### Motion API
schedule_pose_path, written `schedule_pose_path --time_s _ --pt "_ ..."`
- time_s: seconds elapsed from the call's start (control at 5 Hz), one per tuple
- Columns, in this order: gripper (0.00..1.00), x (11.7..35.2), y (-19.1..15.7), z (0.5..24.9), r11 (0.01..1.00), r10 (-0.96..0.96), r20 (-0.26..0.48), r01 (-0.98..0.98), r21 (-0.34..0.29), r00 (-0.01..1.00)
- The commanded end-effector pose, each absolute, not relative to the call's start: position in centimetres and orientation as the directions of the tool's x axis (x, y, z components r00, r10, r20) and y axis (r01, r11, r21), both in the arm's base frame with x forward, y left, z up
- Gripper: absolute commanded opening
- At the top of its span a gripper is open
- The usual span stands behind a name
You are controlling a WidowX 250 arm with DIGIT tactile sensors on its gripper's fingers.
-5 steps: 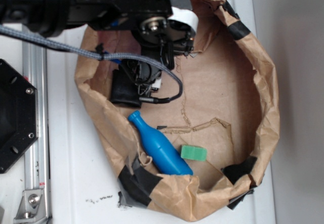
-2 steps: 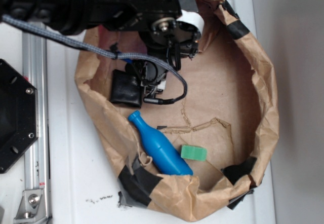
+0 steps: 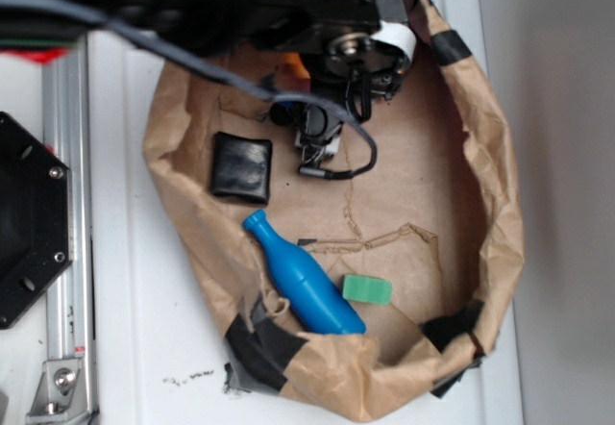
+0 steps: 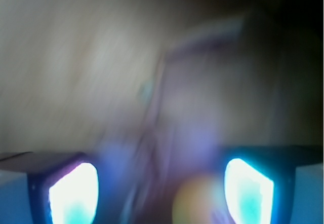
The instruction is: Grab the yellow duck.
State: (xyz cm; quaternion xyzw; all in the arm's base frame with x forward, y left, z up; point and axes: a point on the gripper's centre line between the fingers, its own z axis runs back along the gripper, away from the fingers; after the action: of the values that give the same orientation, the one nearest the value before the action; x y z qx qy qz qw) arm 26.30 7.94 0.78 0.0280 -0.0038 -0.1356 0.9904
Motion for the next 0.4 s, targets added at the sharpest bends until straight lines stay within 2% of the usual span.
schedule_pose_path --time_s 0.0,0.2 --pt "1.00 25.22 7.78 0.66 0.952 -0.304 -0.019 0.304 0.043 0.953" --pt "0.69 25.33 7.77 1.01 0.952 -0.303 -0.004 0.302 0.042 0.953"
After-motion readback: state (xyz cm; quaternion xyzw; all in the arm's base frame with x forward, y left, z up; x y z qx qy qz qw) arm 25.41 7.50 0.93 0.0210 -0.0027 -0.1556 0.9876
